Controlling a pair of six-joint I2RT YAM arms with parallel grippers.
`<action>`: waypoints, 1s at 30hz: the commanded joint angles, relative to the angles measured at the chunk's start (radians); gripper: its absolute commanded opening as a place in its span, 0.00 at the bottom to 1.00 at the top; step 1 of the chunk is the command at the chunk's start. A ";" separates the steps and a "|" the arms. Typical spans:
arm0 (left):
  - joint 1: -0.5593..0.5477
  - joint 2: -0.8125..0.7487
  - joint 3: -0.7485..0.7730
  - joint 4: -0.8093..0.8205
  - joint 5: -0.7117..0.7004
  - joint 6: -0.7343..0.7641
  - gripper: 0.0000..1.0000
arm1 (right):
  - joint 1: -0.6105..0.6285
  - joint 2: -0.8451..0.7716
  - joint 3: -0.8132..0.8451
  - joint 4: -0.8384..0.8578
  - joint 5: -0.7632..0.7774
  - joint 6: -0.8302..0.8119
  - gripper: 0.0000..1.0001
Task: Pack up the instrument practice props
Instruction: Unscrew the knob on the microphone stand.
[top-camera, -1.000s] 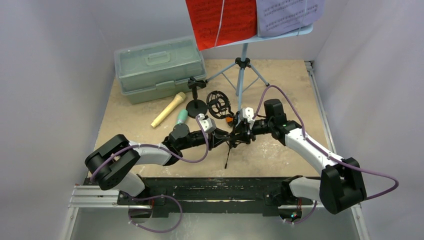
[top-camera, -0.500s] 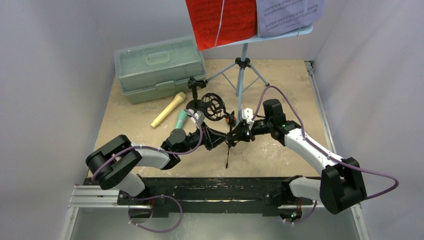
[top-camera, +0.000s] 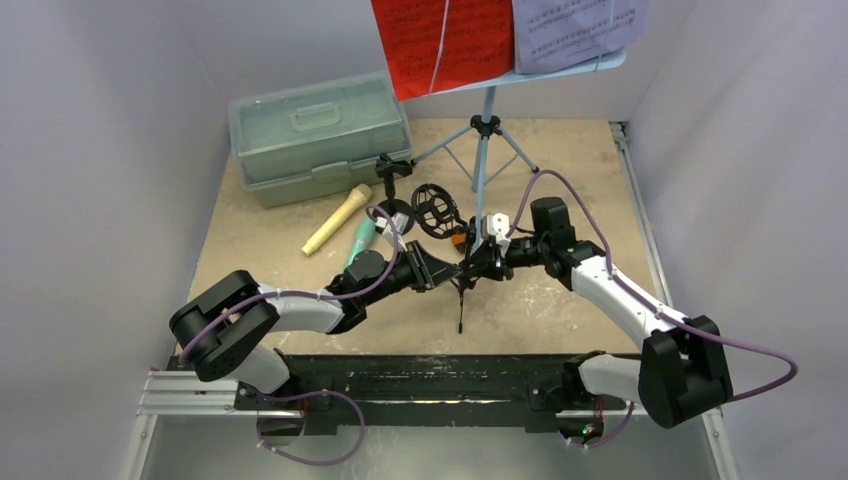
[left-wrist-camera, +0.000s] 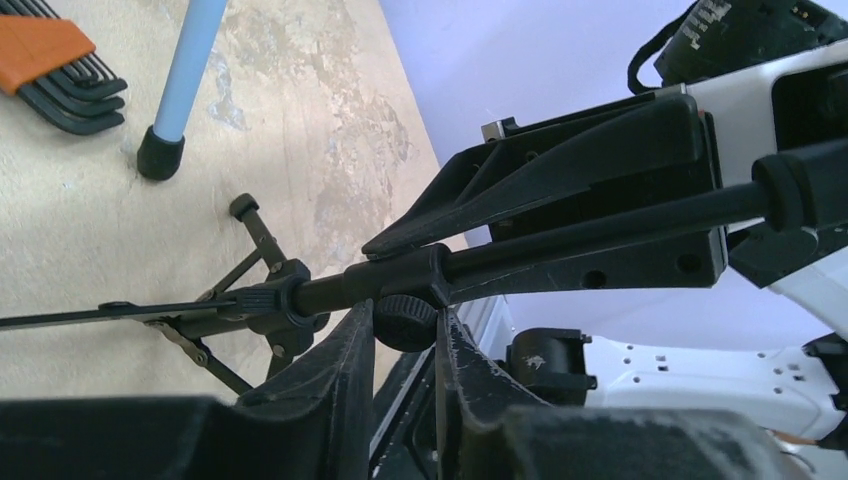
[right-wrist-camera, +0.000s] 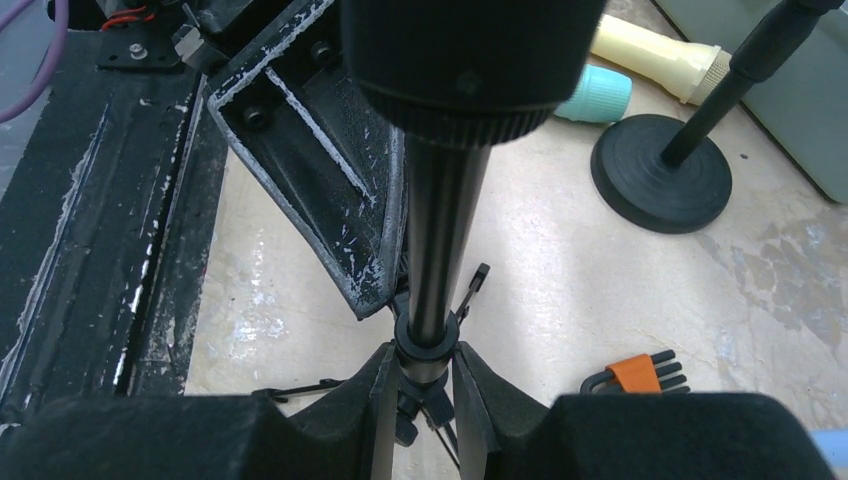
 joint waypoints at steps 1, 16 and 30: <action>0.000 -0.014 0.017 -0.045 -0.008 -0.105 0.26 | 0.010 0.011 0.016 0.001 -0.013 -0.024 0.28; 0.005 -0.185 -0.040 -0.174 0.047 0.251 0.60 | 0.010 0.015 0.019 -0.014 -0.012 -0.034 0.29; 0.004 -0.320 -0.180 -0.061 -0.006 0.749 0.88 | 0.011 0.018 0.022 -0.044 -0.039 -0.061 0.59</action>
